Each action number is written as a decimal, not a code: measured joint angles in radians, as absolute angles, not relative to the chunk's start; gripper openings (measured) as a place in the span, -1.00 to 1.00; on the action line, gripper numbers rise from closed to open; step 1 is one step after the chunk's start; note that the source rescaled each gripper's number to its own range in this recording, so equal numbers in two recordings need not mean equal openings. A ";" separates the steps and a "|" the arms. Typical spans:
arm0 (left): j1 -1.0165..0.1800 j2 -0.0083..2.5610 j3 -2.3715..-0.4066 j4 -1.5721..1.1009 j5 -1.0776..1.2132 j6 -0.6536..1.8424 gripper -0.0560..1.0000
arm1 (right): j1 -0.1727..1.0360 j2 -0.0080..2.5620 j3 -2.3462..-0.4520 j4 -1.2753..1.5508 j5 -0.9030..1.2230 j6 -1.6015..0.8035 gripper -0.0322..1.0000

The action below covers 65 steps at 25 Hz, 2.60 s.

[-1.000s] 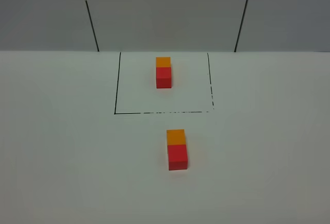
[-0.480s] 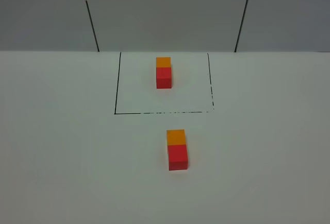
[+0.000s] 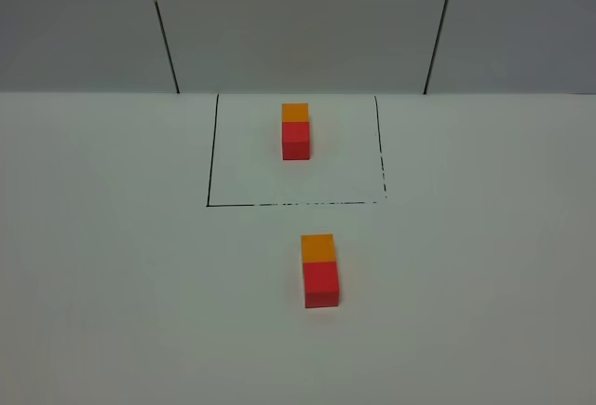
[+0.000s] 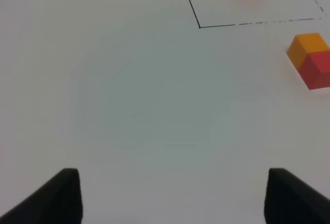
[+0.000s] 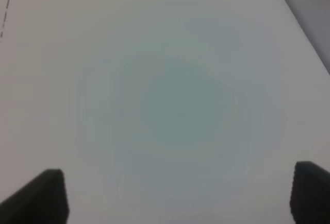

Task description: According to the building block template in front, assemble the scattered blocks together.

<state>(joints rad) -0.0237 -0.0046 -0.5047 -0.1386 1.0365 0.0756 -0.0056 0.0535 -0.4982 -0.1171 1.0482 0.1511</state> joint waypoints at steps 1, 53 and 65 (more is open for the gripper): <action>-0.024 -0.005 -0.505 -0.139 1.037 0.076 0.80 | -0.008 0.054 -0.498 -0.117 1.049 0.151 0.49; -0.024 -0.005 -0.505 -0.139 1.037 0.077 0.80 | -0.046 0.054 -0.498 -0.118 1.049 0.154 0.49; -0.024 -0.005 -0.505 -0.139 1.037 0.077 0.80 | -0.046 0.054 -0.498 -0.118 1.049 0.154 0.49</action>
